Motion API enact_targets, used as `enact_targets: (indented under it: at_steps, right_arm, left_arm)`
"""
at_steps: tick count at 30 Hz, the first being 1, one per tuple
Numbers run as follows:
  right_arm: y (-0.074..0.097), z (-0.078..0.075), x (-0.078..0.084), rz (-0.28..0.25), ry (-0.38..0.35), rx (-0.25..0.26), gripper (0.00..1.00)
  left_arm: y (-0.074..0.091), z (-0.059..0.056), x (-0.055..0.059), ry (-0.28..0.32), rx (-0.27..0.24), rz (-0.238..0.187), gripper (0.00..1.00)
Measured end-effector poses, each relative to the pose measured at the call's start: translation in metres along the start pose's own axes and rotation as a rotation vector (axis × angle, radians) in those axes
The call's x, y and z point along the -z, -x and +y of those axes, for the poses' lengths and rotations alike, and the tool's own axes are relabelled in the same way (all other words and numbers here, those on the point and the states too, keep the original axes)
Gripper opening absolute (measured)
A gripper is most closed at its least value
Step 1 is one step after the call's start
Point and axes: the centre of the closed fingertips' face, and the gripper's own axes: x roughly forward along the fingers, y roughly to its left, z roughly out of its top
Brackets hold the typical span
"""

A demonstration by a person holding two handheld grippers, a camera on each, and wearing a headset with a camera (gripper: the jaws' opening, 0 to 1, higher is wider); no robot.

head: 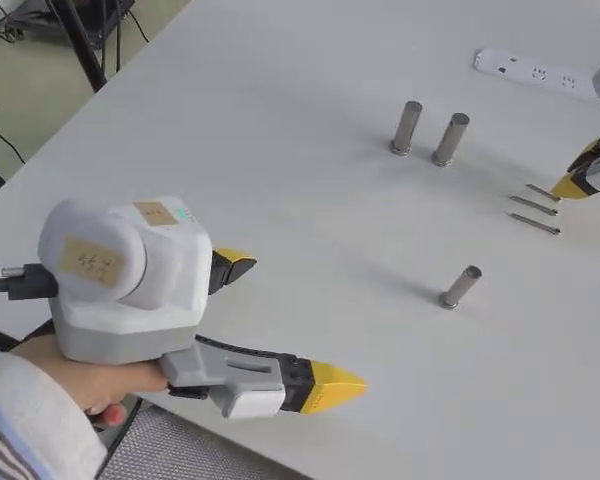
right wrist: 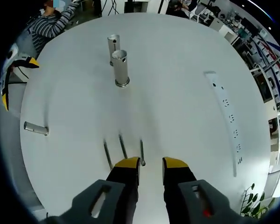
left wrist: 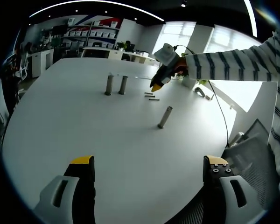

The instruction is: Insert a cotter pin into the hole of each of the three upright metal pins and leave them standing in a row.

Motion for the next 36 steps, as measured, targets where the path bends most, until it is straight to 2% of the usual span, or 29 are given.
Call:
enact_targets:
  at_steps: [4,19,25,31,36]
  right_arm:
    - [-0.001,0.007,0.001,0.004,-0.013,-0.036,0.10]
    - [-0.003,0.011,0.005,0.021,-0.007,-0.074,0.00]
    - [-0.004,0.002,0.003,0.034,-0.017,-0.094,0.00]
    - [-0.003,0.007,0.004,0.059,0.032,-0.111,0.00]
    - [-0.004,0.007,0.002,0.112,0.072,-0.126,0.00]
  left_arm:
    - [-0.001,-0.001,0.002,0.001,0.002,0.004,0.96]
    - [-0.001,-0.001,0.000,0.015,-0.003,0.007,0.95]
    - [-0.001,-0.003,-0.004,0.030,0.005,-0.009,0.94]
    - [0.001,-0.002,-0.001,0.018,-0.001,0.005,0.94]
    - [0.000,0.000,0.006,0.031,0.002,0.021,0.94]
